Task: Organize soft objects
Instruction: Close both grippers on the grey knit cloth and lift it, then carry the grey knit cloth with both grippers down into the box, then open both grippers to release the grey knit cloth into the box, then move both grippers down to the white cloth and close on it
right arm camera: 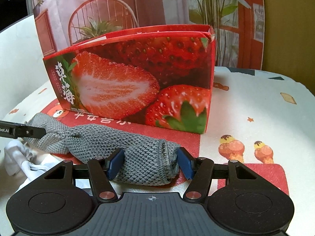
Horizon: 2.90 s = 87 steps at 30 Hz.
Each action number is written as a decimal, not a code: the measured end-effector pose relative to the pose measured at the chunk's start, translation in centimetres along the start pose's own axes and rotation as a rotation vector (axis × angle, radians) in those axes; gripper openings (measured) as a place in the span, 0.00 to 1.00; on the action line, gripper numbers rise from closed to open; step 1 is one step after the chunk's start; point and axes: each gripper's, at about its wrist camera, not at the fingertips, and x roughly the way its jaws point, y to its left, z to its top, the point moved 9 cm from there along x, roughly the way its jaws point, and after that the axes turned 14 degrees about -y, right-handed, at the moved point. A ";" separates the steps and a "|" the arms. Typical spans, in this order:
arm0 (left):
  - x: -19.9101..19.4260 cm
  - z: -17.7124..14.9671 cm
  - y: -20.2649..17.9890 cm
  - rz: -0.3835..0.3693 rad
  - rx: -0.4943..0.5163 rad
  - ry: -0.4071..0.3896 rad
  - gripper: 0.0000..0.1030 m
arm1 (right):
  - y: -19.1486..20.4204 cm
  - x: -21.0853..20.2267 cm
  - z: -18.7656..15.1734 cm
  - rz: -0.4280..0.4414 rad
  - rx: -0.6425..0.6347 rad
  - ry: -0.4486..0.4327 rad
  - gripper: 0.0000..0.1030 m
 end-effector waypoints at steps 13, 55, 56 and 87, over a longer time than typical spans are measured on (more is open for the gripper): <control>-3.2 3.2 -1.0 -0.032 0.061 -0.112 0.18 | 2.0 -2.3 2.7 0.087 -0.006 -0.036 0.21; 7.2 14.6 -8.2 -0.115 0.284 -0.002 0.26 | 0.4 6.9 14.5 0.024 -0.132 0.100 0.23; 7.0 14.7 -8.0 -0.116 0.283 -0.011 0.29 | 0.3 6.8 14.6 0.014 -0.136 0.091 0.26; -5.8 3.7 -1.0 -0.059 0.074 -0.026 0.81 | 4.0 -6.5 3.6 0.055 -0.080 0.004 0.61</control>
